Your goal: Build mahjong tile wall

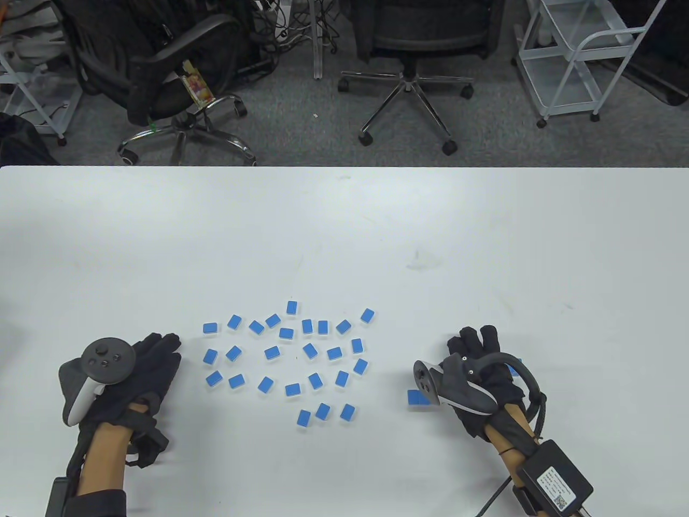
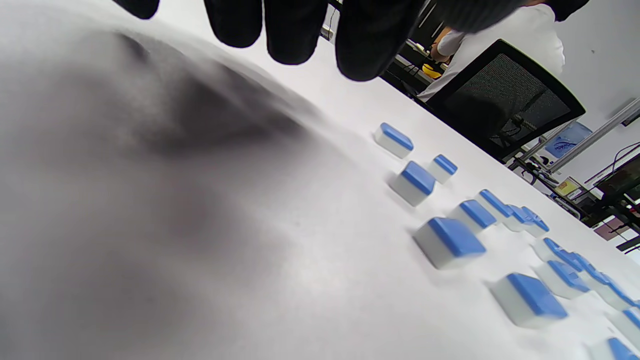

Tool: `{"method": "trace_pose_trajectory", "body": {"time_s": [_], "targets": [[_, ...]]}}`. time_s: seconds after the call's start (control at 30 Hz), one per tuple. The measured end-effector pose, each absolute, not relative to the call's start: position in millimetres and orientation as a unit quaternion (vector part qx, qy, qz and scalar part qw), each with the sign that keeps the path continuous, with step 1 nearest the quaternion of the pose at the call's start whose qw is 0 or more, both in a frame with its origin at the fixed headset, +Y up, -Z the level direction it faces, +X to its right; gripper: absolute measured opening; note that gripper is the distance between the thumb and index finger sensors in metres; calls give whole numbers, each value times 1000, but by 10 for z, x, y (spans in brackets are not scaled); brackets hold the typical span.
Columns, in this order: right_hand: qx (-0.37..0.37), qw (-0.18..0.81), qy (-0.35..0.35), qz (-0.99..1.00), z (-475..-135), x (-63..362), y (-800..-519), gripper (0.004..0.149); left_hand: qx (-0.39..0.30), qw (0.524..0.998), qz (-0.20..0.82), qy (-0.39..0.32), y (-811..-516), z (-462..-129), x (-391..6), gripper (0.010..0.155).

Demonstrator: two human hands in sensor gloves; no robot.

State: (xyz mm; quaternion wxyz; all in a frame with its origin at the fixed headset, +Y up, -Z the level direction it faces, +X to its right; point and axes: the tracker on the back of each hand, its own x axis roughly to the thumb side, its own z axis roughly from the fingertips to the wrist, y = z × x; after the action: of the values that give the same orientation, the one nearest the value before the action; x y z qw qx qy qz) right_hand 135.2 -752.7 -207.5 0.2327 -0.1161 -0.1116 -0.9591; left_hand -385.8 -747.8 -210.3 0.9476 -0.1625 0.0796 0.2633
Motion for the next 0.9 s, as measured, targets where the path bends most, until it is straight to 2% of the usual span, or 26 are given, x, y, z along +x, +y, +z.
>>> {"method": "trace_pose_trajectory", "body": {"time_s": [0.13,0.9], "targets": [[-125,234,-119,-957,-2076,1320,-7593,56,-163,946,267,81,-7476,-2104,-3860,65],[-134,220,-128,-958,-2041,1311,-7542,56,-164,947,264,80,-7477,-2099,-3863,65]]}}
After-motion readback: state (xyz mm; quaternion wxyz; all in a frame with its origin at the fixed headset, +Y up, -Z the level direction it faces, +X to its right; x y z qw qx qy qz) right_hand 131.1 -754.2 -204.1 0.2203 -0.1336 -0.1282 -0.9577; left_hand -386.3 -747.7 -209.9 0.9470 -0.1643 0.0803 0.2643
